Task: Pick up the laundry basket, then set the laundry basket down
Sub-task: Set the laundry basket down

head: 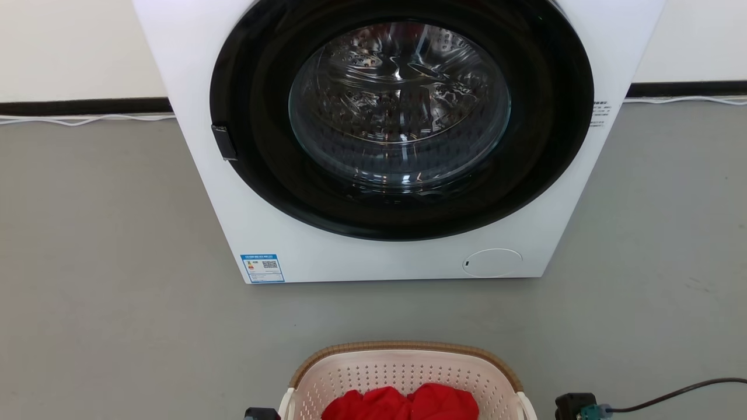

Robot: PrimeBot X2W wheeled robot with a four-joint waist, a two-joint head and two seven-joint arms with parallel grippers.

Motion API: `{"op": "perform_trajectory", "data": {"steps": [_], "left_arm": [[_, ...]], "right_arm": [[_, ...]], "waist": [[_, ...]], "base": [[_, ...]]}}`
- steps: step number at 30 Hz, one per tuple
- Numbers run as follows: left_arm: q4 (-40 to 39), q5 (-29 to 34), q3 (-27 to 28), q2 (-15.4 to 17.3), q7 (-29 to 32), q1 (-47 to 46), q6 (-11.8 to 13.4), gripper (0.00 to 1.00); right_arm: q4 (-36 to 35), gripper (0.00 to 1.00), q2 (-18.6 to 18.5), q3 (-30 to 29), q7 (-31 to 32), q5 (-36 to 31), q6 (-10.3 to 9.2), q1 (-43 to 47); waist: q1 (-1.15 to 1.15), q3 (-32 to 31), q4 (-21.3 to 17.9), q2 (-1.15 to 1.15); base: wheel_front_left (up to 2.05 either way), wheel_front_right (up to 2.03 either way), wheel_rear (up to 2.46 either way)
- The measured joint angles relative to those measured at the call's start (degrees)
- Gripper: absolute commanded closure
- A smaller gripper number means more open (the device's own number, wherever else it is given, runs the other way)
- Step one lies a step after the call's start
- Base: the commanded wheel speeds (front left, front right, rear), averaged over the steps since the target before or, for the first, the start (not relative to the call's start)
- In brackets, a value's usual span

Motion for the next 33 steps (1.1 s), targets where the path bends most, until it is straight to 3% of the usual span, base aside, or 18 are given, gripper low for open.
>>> {"op": "perform_trajectory", "data": {"steps": [10,19,33], "left_arm": [[0.5,-0.5,0.0,0.0,-1.1,-4.2,0.0,1.00],[1.2,-0.6,0.8,0.0,-3.9,-12.5,0.1,1.00],[1.8,-0.5,2.9,-0.2,-6.9,-27.4,1.3,1.00]], "right_arm": [[0.5,1.00,0.0,1.6,-1.2,0.9,0.00,-5.4],[0.8,1.00,-0.1,1.2,-2.9,-0.2,0.00,-15.0],[0.9,1.00,-0.6,-12.0,-3.6,-14.2,-0.01,-28.9]], "waist": [[0.00,2.9,-0.2,0.00],[0.01,10.0,-0.2,0.00],[0.01,27.9,0.5,0.00]], "base": [[0.00,0.00,0.00],[0.00,0.00,0.00],[0.00,0.00,0.00]]}}
